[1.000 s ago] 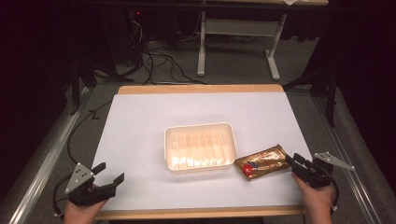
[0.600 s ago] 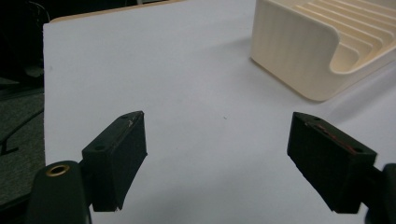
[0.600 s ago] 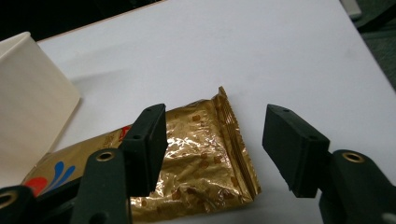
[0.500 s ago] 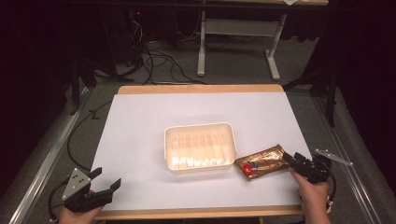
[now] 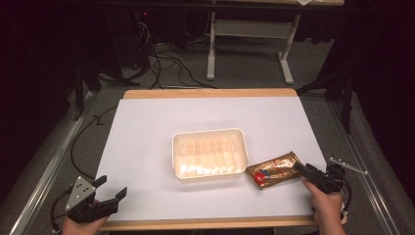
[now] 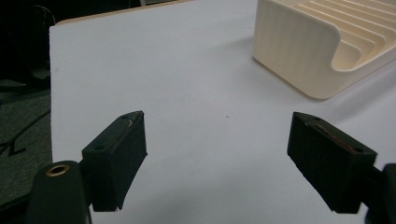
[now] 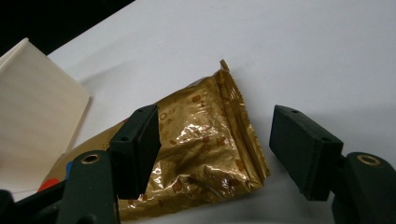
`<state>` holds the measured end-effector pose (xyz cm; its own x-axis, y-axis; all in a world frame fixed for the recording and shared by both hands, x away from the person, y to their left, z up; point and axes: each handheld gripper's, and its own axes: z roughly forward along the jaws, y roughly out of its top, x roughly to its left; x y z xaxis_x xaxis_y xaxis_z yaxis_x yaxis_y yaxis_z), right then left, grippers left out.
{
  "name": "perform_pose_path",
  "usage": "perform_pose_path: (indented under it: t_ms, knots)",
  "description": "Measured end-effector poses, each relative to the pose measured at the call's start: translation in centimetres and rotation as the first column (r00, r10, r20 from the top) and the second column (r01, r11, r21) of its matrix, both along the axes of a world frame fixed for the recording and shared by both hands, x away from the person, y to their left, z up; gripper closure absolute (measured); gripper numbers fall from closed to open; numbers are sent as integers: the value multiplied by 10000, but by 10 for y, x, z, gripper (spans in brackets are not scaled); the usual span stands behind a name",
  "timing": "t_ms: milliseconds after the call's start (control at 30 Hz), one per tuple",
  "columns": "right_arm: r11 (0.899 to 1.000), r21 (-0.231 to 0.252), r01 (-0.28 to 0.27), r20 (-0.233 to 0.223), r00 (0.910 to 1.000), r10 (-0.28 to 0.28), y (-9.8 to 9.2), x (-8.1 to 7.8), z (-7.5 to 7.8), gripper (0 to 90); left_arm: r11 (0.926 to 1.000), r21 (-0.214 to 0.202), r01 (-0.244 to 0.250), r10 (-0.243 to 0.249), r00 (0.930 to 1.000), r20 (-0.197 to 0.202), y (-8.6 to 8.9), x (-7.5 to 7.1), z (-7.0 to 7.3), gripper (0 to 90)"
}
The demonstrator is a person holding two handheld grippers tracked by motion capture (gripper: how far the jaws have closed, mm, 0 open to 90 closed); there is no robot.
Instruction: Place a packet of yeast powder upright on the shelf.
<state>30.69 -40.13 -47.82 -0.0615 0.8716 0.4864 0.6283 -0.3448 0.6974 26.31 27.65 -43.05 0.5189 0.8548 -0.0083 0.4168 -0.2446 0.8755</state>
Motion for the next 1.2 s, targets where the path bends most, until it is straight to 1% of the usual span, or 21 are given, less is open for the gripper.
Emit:
perform_pose_path:
  t_ms: [67,100,133,200,267,333,367,400,500,600,633,667,767,867,900,933,967,1033,1067,1133,1200]
  knots:
    - [9998,180,112,-184,9998,-109,-1,-1,-1,357,10000,4,13,-13,10000,-3,0,1,0,203]
    - [9998,180,112,-184,9998,-109,-1,-1,-1,357,10000,4,13,-13,10000,-3,0,1,0,202]
    - [9995,305,106,-311,9995,-96,-2,-1,-2,370,10000,-24,32,-32,10000,-35,-1,1,-1,202]
    - [9993,376,81,-290,9996,-70,-2,-2,-3,382,10000,-6,37,-37,10000,-34,0,1,0,203]
    - [9978,651,76,-417,9991,-48,-2,-3,-4,408,10000,-27,44,-44,10000,-14,0,2,0,202]
    - [9977,677,26,-440,9990,4,-2,-3,-4,416,10000,-30,46,-46,10000,-2,0,2,0,202]
    - [9967,804,-82,-491,9987,122,-2,-3,-5,437,10000,-53,63,-63,10000,-19,-1,2,0,202]
    - [9966,812,-127,-490,9987,167,-1,-3,-6,445,9999,-66,82,-82,10000,-20,-1,2,0,202]
    - [9963,851,-117,-556,9983,164,-1,-3,-6,460,9999,-75,105,-105,9999,-18,-2,2,0,202]
    - [9939,1091,-167,-605,9979,234,-3,-2,-7,525,9999,-12,121,-121,9999,-47,-3,2,-1,202]
    - [9939,1091,-167,-605,9979,234,-3,-2,-7,525,9999,-12,121,-121,9999,-47,-3,2,-1,202]
    - [9927,1187,-232,-681,9972,314,-3,-1,-8,578,9999,-87,87,-87,10000,-27,-2,2,-1,203]
    - [9940,1039,-338,-429,9983,384,-3,-2,-6,650,10000,-72,63,-63,10000,6,-2,1,0,203]
    - [9934,1091,-368,-315,9987,405,-4,-3,-6,698,9999,-94,58,-58,10000,5,-2,2,0,203]
    - [9934,1091,-368,-315,9987,405,-4,-3,-6,698,9999,-94,58,-58,10000,5,-2,2,0,203]
    - [9931,1113,-381,-274,9988,414,-4,-4,-5,739,9999,-87,76,-76,10000,6,-3,2,0,203]
    - [9931,1113,-381,-274,9988,414,-4,-4,-5,739,9999,-87,76,-76,10000,6,-3,2,0,203]
    - [9930,1024,-583,-162,9980,603,-3,-5,-4,770,9999,-73,91,-92,10000,-18,-4,2,0,203]
    - [9930,1024,-586,-196,9979,609,-1,-5,-4,776,9999,-30,111,-111,9999,-43,-4,2,-1,203]
    - [9934,926,-672,-126,9976,686,-1,-4,-3,791,9999,-19,131,-131,9999,-23,-5,2,0,203]
    - [9929,936,-738,-70,9972,748,0,-5,-3,811,9998,5,175,-175,9998,-12,-6,2,0,203]
